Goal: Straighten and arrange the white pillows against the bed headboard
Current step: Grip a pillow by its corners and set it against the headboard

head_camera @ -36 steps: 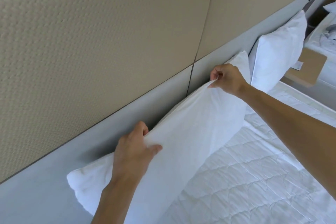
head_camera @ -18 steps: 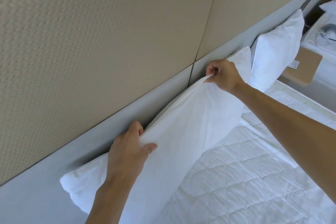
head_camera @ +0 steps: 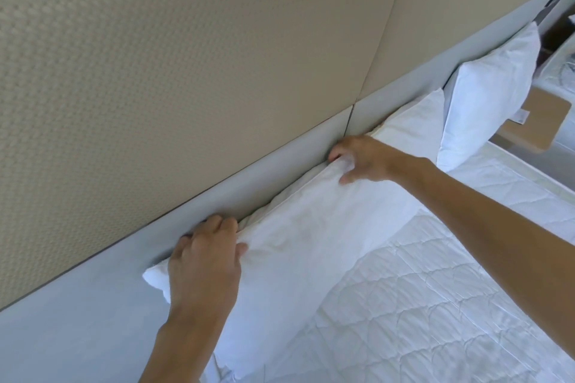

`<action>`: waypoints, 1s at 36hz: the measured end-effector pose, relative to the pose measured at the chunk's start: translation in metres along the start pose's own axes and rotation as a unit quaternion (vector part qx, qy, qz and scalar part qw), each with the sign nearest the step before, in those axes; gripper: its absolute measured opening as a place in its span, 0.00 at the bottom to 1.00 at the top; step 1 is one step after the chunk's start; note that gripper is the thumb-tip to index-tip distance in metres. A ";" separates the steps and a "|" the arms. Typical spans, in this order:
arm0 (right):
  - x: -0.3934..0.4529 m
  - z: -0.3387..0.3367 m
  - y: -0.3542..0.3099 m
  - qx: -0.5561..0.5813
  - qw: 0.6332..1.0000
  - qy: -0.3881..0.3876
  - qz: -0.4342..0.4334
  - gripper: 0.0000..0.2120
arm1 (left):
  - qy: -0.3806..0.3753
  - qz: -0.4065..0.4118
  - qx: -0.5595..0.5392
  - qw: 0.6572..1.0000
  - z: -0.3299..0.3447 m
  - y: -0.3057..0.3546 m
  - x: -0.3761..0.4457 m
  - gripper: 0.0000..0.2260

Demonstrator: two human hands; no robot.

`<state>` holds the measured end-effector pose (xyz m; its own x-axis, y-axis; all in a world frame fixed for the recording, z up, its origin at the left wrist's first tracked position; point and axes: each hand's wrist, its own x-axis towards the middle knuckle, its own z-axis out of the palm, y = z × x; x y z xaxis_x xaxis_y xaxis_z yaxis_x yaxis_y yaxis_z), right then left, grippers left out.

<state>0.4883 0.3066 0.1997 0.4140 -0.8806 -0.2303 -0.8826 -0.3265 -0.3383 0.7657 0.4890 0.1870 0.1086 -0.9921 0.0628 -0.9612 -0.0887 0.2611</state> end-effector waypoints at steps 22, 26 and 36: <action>-0.031 0.044 -0.107 0.045 0.998 0.002 -0.044 0.13 | 0.025 0.058 0.054 0.997 -0.023 -0.065 -0.042 0.17; -0.035 0.068 -0.148 0.063 0.993 -0.030 -0.095 0.14 | 0.023 -0.009 0.071 0.997 -0.028 -0.088 -0.056 0.09; -0.034 0.091 -0.194 0.038 0.985 0.103 -0.135 0.05 | 0.123 -0.013 -0.045 0.991 -0.031 -0.099 -0.056 0.06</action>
<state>0.6662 0.4315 0.1898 0.5708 -0.8186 0.0646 -0.7238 -0.5388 -0.4311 0.8625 0.5562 0.1880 0.2028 -0.9366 0.2857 -0.9317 -0.0947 0.3507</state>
